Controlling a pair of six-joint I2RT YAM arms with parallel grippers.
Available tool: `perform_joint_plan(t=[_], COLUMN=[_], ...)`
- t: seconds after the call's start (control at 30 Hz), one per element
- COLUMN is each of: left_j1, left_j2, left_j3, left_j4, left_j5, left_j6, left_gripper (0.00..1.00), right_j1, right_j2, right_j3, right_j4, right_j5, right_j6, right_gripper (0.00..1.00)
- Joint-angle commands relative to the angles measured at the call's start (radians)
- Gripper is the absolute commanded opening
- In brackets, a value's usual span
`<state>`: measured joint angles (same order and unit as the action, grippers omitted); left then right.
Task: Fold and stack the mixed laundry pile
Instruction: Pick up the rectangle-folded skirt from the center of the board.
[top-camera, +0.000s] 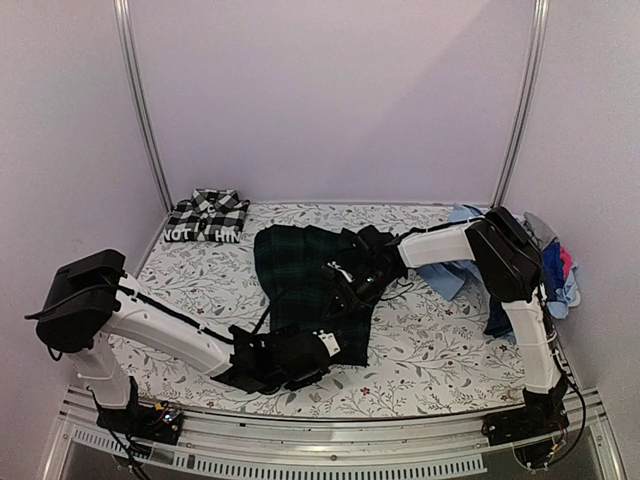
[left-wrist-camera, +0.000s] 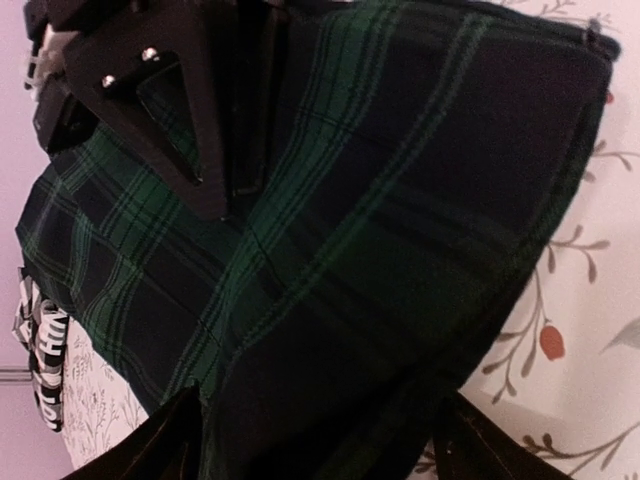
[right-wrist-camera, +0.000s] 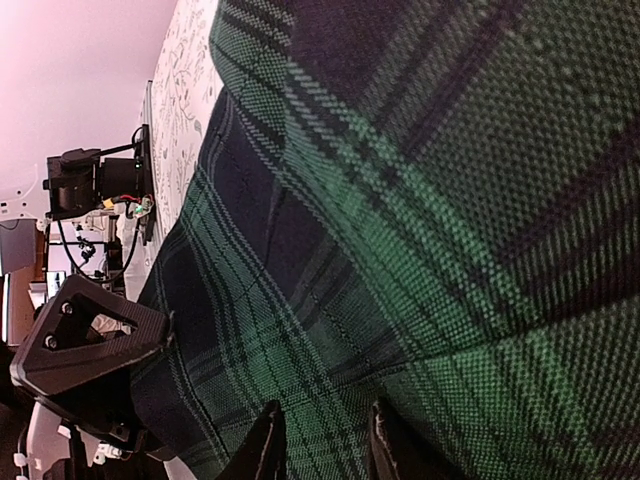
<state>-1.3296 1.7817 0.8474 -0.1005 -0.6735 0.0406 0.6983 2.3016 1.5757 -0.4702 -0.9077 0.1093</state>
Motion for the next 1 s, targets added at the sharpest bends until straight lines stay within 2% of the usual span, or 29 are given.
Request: perform_joint_plan(t=[0.0, 0.1, 0.23, 0.43, 0.63, 0.8, 0.97], left_j1=[0.031, 0.042, 0.047, 0.056, 0.079, 0.081, 0.087], left_j2=[0.067, 0.073, 0.068, -0.011, -0.093, -0.202, -0.236], left_j3=[-0.031, -0.028, -0.023, -0.015, 0.073, 0.123, 0.213], left_j4=[0.074, 0.141, 0.193, 0.153, -0.15, -0.321, -0.473], left_j5=[-0.032, -0.059, -0.072, 0.033, 0.268, 0.481, 0.686], left_j6=[0.093, 0.116, 0.157, 0.181, 0.148, 0.103, 0.078], left_gripper=[0.76, 0.66, 0.46, 0.01, 0.0, 0.0, 0.0], right_j1=[0.0, -0.001, 0.0, 0.0, -0.001, -0.049, -0.105], right_j2=[0.052, 0.059, 0.057, 0.045, -0.044, -0.159, -0.158], right_j3=[-0.037, -0.042, -0.046, -0.055, -0.061, 0.035, 0.207], right_j4=[-0.022, -0.018, -0.018, -0.018, -0.033, -0.067, -0.074], right_j5=[0.044, 0.038, 0.036, 0.031, 0.017, 0.025, 0.089], right_j6=[-0.027, -0.023, -0.025, -0.029, -0.044, -0.021, 0.026], right_gripper=[0.29, 0.28, 0.28, 0.28, 0.3, 0.43, 0.53])
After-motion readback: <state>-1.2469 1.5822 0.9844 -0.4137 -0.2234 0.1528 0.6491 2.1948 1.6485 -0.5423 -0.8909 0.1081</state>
